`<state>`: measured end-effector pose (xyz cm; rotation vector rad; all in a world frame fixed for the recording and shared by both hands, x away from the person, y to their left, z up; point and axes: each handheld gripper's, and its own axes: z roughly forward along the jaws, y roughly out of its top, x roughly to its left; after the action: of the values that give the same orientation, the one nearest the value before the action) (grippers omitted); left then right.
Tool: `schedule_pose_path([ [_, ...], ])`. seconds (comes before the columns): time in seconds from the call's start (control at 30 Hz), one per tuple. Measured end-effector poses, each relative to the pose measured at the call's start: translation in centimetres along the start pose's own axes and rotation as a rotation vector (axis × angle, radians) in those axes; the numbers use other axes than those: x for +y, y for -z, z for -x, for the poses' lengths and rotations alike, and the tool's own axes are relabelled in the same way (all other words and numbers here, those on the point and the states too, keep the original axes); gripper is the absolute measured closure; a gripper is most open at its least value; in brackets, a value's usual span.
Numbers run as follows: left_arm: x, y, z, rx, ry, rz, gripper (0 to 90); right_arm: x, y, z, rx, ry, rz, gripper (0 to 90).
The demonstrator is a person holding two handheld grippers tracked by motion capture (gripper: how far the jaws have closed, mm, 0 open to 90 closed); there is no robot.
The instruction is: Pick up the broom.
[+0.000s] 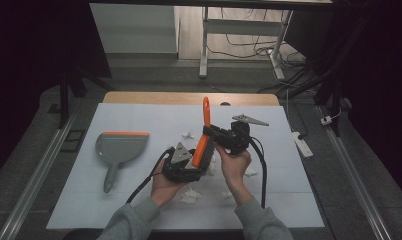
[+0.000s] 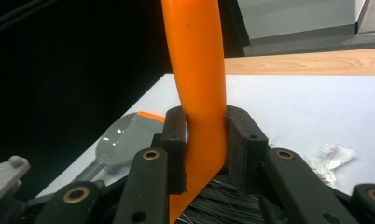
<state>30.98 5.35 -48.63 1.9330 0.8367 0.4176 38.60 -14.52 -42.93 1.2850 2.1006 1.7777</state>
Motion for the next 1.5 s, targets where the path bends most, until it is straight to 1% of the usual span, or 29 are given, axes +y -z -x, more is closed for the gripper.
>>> schedule_pose_path([
  [0.07,-0.1,-0.1,0.0,0.001,0.001,0.001,39.4,-0.1,0.0,0.1,0.013,-0.022,0.008,70.1],
  [0.1,-0.1,-0.3,-0.2,-0.004,0.008,0.006,42.0,-0.2,0.0,0.1,0.018,-0.032,0.015,70.1],
  [0.27,-0.1,-0.2,-0.4,-0.016,0.012,0.029,55.1,-0.4,0.0,-0.1,0.019,-0.034,0.038,70.1],
  [0.37,-0.1,-0.1,-0.5,-0.008,0.001,0.033,65.3,-0.6,0.0,-0.1,0.027,-0.048,0.047,70.1],
  [0.43,-0.1,0.0,-0.9,-0.016,0.018,0.022,67.8,-0.7,0.0,-0.2,0.03,-0.048,0.05,70.1],
  [0.5,-0.2,0.1,-1.4,-0.015,0.042,0.008,70.5,-0.7,0.0,-0.1,0.034,-0.052,0.052,70.1],
  [0.53,-0.3,0.1,-1.7,-0.01,0.058,0.005,74.9,-0.8,0.0,-0.1,0.039,-0.058,0.056,70.1],
  [0.57,-0.3,0.1,-1.7,-0.01,0.058,0.005,75.9,-0.8,0.1,0.0,0.043,-0.061,0.056,70.0],
  [0.6,-0.3,0.2,-2.1,-0.015,0.068,0.002,76.4,-0.8,0.0,0.0,0.046,-0.063,0.056,70.0],
  [0.63,-0.3,0.4,-2.5,-0.01,0.065,-0.006,76.7,-0.8,0.0,-0.1,0.049,-0.065,0.056,70.0],
  [0.73,-0.3,0.5,-2.6,-0.007,0.059,-0.011,77.1,-0.9,0.0,-0.2,0.055,-0.062,0.056,70.0],
  [0.9,-0.2,0.7,-2.8,-0.017,0.059,-0.018,77.5,-0.9,0.0,-0.2,0.063,-0.066,0.058,70.0],
  [1.03,-0.2,0.9,-3.1,-0.006,0.043,-0.032,77.8,-0.9,-0.2,-0.1,0.07,-0.071,0.047,69.4],
  [1.1,-0.2,1.1,-3.3,-0.008,0.038,-0.033,77.9,-0.8,-0.3,-0.2,0.063,-0.052,0.034,67.9],
  [1.17,0.0,1.4,-3.6,-0.013,0.04,-0.036,78.0,-0.5,-0.3,-0.5,0.049,-0.004,0.022,64.1],
  [1.23,0.1,1.9,-4.2,-0.019,0.045,-0.037,78.0,-0.2,-0.2,-0.8,0.03,0.05,0.011,55.9],
  [1.27,0.2,2.3,-4.6,-0.022,0.051,-0.039,78.1,0.0,0.0,-0.9,0.023,0.075,0.018,53.4],
  [1.3,0.2,2.3,-4.6,-0.022,0.051,-0.039,78.1,0.2,0.3,-1.0,0.02,0.095,0.024,49.7],
  [1.33,0.3,3.0,-5.3,-0.031,0.051,-0.053,78.0,0.4,0.5,-0.9,0.019,0.11,0.028,45.5],
  [1.4,0.5,3.6,-5.8,-0.031,0.03,-0.084,78.0,0.7,1.0,-0.5,0.036,0.127,0.012,42.1],
  [1.43,0.4,3.9,-6.1,-0.038,0.02,-0.096,78.0,0.9,1.2,-0.3,0.036,0.139,-0.004,41.4],
  [1.5,0.4,4.4,-6.4,-0.044,0.006,-0.122,78.0,1.1,1.5,0.0,0.052,0.178,-0.052,40.3],
])
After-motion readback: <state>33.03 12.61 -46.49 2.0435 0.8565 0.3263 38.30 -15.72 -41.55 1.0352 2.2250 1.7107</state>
